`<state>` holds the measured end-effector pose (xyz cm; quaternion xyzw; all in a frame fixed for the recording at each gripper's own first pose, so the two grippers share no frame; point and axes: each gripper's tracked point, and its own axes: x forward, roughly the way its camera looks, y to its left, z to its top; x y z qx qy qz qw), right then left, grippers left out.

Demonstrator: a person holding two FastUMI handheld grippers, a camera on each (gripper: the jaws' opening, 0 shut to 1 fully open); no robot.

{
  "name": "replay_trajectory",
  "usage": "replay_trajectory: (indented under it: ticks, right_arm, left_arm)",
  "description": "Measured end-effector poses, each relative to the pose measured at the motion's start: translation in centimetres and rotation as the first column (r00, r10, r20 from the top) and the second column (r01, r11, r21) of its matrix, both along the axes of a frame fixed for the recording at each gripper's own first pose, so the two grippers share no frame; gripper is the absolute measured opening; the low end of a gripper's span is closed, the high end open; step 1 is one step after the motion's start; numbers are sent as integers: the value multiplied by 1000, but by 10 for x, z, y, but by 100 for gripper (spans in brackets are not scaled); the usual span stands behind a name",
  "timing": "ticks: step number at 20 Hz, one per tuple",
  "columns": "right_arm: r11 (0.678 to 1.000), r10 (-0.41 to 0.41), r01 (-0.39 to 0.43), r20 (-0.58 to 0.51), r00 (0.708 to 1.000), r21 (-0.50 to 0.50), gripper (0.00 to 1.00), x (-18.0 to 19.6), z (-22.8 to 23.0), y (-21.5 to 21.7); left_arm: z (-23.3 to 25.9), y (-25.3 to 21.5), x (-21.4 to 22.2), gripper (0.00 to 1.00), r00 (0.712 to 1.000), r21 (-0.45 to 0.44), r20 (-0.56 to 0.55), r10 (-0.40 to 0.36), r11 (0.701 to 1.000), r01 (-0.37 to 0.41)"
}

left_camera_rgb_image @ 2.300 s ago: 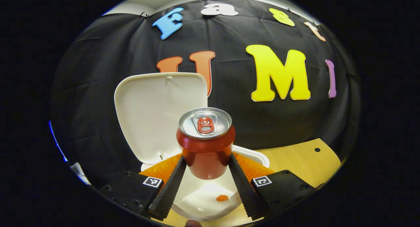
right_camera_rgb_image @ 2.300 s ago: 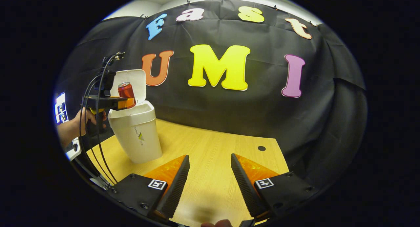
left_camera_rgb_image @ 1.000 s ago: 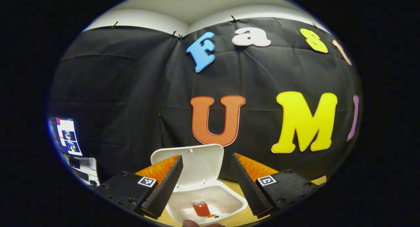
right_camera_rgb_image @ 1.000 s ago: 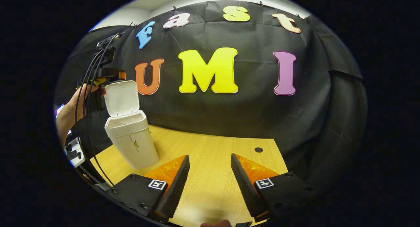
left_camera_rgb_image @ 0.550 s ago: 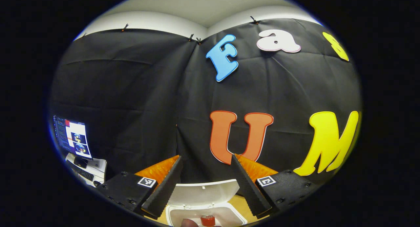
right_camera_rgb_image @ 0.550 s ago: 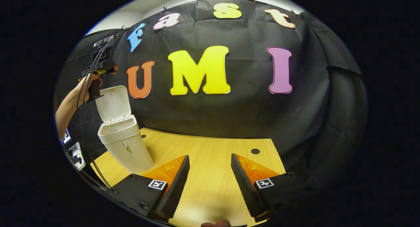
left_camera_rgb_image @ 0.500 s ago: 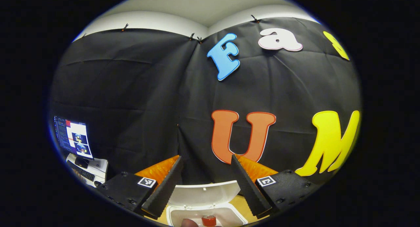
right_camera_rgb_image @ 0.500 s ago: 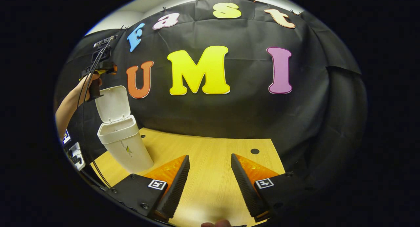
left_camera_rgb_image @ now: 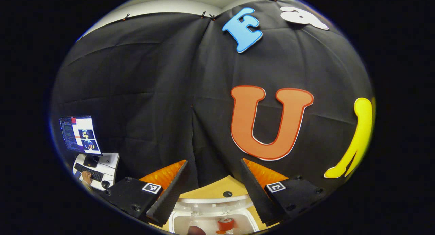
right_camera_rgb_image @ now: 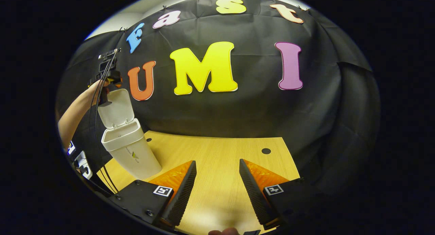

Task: Press the lid of the desktop garbage bin to open it, pick up the crumpled paper on the desktop and throw it into the bin, then pick up the pop can on the desktop and drop it into the bin, and finally close the garbage bin lid.

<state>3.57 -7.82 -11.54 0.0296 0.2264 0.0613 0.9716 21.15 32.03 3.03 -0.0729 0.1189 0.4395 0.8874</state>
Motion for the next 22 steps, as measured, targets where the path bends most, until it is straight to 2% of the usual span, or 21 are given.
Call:
replay_trajectory:
  ticks: [1,2,3,4,5,9,12,16,19,22]
  right_arm:
    - [1000,0,0,-1,1000,-3,83,-2,-1,-1]
    - [1000,-2,2,2,1000,-3,83,-4,0,-3]
    - [1000,-3,3,7,1000,0,82,-4,0,-3]
    - [1000,-4,4,6,1000,3,83,-5,-1,-4]
    - [1000,-3,3,3,1000,10,82,-6,-4,-4]
    - [1000,27,-27,14,1000,17,83,-11,-8,0]
    - [998,56,-56,2,998,-3,82,-21,-17,1]
    - [999,49,-49,-12,999,-18,82,-35,-23,-6]
    - [999,31,-32,-24,999,-24,82,-41,-26,-12]
    - [999,27,-28,-20,999,-37,82,-44,-23,-12]
  left_arm:
    - [-12,-8,-5,96,1000,-49,-20,10,999,-10]
    - [-8,-13,-9,96,1000,-28,-21,10,1000,-11]
    - [-7,-19,-9,89,1000,-38,-18,-1,999,1]
    - [-10,-28,-12,87,1000,-47,-21,-5,999,4]
    - [-13,-37,-18,94,1000,-43,-26,-11,999,10]
    - [-41,-85,-44,94,998,-80,-50,-50,996,46]
    - [-55,-108,-61,93,998,-98,-23,-60,994,58]
    - [-89,-118,-73,90,994,-103,-79,-72,993,64]
    - [-119,-125,-81,90,993,-144,-94,-69,988,55]
    - [-139,-130,-85,90,989,-132,-124,-82,989,66]
